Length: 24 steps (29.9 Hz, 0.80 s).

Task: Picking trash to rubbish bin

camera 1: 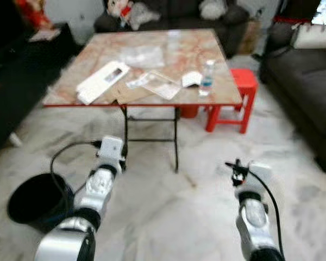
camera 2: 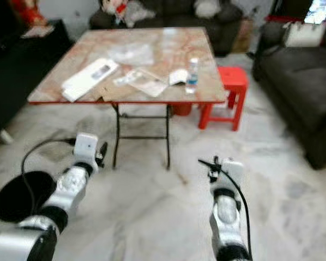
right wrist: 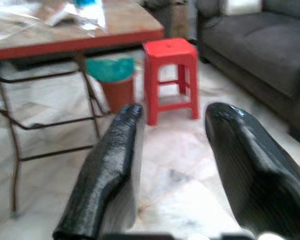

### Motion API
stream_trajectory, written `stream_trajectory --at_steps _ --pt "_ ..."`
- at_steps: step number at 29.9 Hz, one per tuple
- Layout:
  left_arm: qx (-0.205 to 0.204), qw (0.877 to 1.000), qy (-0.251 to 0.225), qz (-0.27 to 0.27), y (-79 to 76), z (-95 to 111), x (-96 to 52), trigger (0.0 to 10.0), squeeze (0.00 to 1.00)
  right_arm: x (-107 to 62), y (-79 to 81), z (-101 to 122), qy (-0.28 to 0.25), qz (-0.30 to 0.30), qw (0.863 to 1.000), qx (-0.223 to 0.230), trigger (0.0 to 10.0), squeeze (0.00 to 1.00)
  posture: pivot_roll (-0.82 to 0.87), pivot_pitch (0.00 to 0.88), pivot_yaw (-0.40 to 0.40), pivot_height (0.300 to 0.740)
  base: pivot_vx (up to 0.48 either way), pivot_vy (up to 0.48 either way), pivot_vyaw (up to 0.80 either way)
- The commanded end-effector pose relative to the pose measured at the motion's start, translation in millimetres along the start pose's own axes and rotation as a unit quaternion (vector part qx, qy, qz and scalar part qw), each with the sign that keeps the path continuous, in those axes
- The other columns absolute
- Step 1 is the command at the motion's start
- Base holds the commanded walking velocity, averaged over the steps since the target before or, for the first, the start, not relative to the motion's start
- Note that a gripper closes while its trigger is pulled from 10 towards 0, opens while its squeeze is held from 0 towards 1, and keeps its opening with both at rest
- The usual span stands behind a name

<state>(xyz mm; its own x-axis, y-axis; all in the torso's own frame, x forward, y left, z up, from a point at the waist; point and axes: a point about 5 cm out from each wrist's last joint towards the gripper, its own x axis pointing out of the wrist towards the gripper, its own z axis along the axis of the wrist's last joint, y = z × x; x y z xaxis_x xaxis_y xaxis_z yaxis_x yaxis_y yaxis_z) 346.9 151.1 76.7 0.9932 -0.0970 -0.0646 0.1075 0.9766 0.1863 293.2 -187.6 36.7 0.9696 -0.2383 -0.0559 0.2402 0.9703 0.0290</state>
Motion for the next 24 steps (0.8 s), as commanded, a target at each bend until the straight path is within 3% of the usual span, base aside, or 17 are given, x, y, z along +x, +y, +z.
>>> stream_trajectory --at_steps 1,7,12,24 --pt "-0.005 1.000 -0.006 0.003 2.3 0 -1.3 10.0 0.00 1.6 10.1 4 -0.006 0.014 1.000 0.005 10.0 0.00 0.13 0.000 0.054 0.740 0.000 0.000 0.00" --pt "-0.020 1.000 -0.017 -0.012 -12.7 4 0.1 10.0 0.00 6.6 13.9 14 -0.025 0.021 0.999 0.008 10.0 0.00 0.13 0.000 0.052 0.740 0.000 0.000 0.00" --pt "-0.021 1.000 -0.019 -0.012 -15.2 7 2.0 10.0 0.00 8.2 16.1 17 -0.032 0.025 0.999 0.009 10.0 0.00 0.13 0.000 0.052 0.740 0.000 0.000 0.00" --pt "-0.025 0.999 -0.036 -0.011 -18.2 20 8.4 10.0 0.00 11.3 24.3 23 -0.039 0.040 0.998 0.005 10.0 0.00 0.13 0.000 0.057 0.740 0.326 0.000 0.00"
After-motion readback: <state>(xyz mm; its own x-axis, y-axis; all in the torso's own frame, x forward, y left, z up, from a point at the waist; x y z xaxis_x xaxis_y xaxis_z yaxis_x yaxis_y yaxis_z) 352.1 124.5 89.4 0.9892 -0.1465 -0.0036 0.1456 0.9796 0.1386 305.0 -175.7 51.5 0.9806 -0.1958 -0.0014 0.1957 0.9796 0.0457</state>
